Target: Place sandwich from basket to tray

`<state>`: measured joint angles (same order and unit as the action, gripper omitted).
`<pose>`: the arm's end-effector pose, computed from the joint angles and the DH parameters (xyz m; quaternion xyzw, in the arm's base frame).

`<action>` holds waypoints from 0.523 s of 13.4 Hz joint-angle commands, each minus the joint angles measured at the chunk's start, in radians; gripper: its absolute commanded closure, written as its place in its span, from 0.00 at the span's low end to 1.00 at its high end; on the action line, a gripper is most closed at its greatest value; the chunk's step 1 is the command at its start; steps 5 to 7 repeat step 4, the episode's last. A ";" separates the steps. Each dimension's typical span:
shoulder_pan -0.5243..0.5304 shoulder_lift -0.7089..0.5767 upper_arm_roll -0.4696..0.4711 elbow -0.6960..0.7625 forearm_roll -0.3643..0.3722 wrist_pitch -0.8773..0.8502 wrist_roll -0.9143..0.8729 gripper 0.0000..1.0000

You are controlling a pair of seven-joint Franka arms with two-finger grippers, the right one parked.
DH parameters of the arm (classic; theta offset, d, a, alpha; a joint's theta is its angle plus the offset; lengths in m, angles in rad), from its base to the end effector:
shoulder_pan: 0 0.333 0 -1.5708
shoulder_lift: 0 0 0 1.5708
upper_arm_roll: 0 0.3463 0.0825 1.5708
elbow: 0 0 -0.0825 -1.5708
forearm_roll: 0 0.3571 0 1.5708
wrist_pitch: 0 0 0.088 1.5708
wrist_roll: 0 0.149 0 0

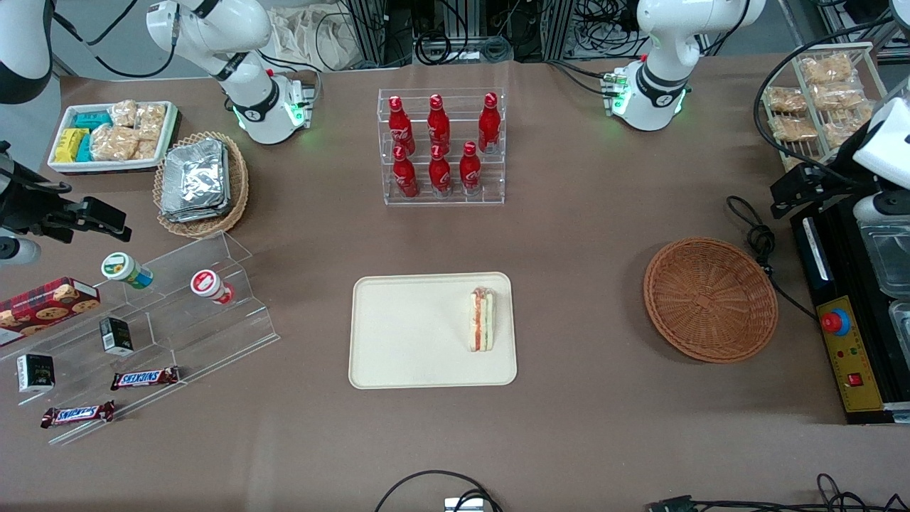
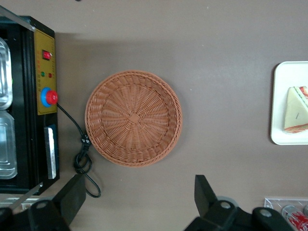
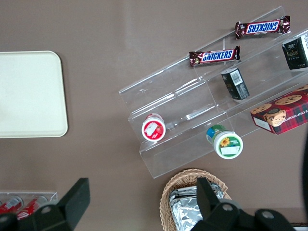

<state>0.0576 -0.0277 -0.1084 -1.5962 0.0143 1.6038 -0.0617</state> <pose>0.5224 -0.0253 0.6189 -0.9998 -0.0053 -0.0180 0.0076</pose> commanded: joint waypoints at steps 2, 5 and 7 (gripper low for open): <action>-0.004 0.002 0.007 0.007 -0.019 -0.024 0.010 0.00; -0.004 0.008 0.007 0.007 -0.019 -0.024 0.010 0.00; -0.004 0.008 0.007 0.007 -0.019 -0.024 0.010 0.00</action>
